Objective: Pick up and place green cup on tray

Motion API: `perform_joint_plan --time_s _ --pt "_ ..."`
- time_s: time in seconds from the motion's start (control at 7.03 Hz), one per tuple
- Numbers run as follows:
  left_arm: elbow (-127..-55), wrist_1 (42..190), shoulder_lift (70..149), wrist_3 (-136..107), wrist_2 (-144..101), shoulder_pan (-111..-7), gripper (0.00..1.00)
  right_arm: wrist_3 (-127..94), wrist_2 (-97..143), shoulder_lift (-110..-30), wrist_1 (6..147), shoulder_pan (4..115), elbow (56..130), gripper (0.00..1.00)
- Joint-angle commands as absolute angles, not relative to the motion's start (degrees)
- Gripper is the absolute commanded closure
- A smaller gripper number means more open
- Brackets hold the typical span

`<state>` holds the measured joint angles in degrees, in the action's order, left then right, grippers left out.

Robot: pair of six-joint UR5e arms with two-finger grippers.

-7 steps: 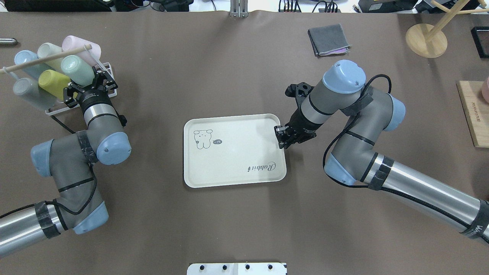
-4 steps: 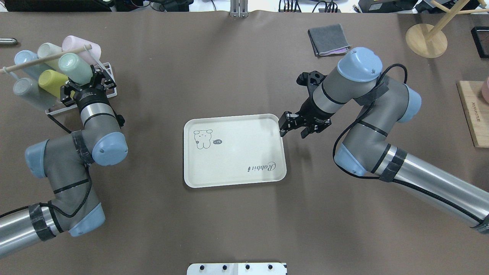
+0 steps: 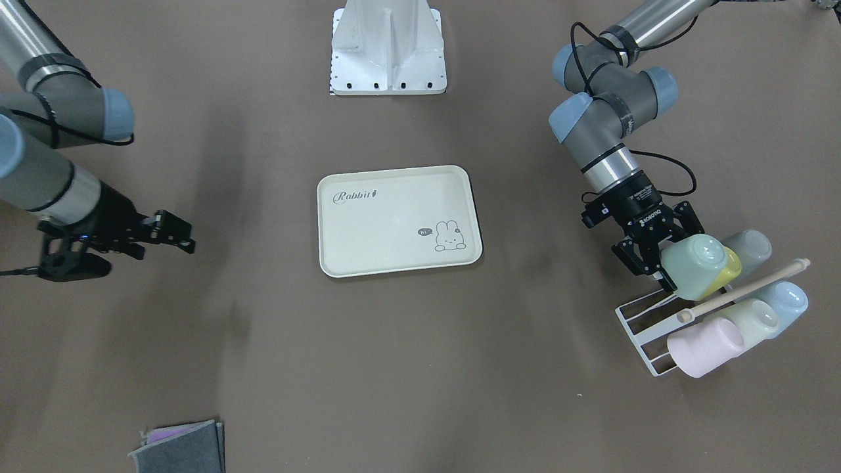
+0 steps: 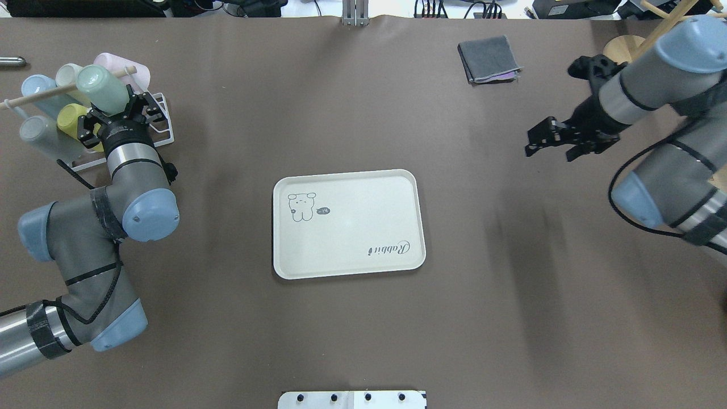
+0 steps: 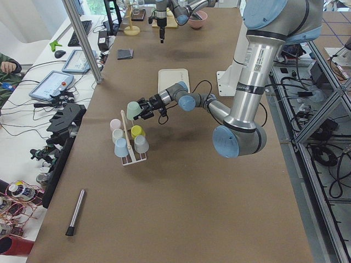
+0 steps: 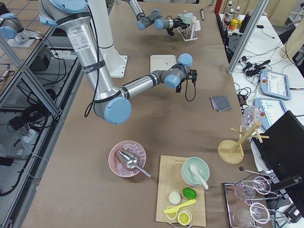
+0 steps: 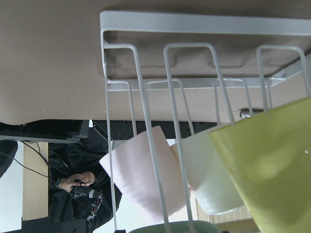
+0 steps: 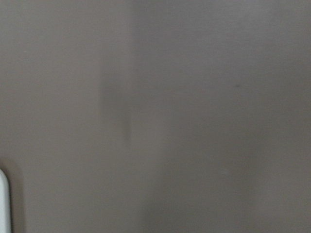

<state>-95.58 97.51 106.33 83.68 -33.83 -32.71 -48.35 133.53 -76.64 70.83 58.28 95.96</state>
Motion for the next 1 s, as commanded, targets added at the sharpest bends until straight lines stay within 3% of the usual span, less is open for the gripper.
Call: perform_joint_plan --time_s 0.0,0.43,0.71,0.85 --pt "-96.68 98.43 106.61 84.02 -33.84 -33.75 0.32 -28.23 132.9 -89.69 86.94 69.9 108.15 0.0" --pt "-96.94 103.86 106.7 86.82 -34.27 -33.93 0.33 2.44 132.37 -100.16 93.33 88.73 107.59 0.0" --pt "-97.9 110.26 108.45 86.84 -34.72 -34.1 0.33 7.64 130.17 -99.76 97.72 93.41 107.67 0.0" --pt "-98.95 114.48 108.28 86.23 -37.76 -34.28 0.49 7.65 129.3 -99.76 97.73 93.34 107.67 0.0"
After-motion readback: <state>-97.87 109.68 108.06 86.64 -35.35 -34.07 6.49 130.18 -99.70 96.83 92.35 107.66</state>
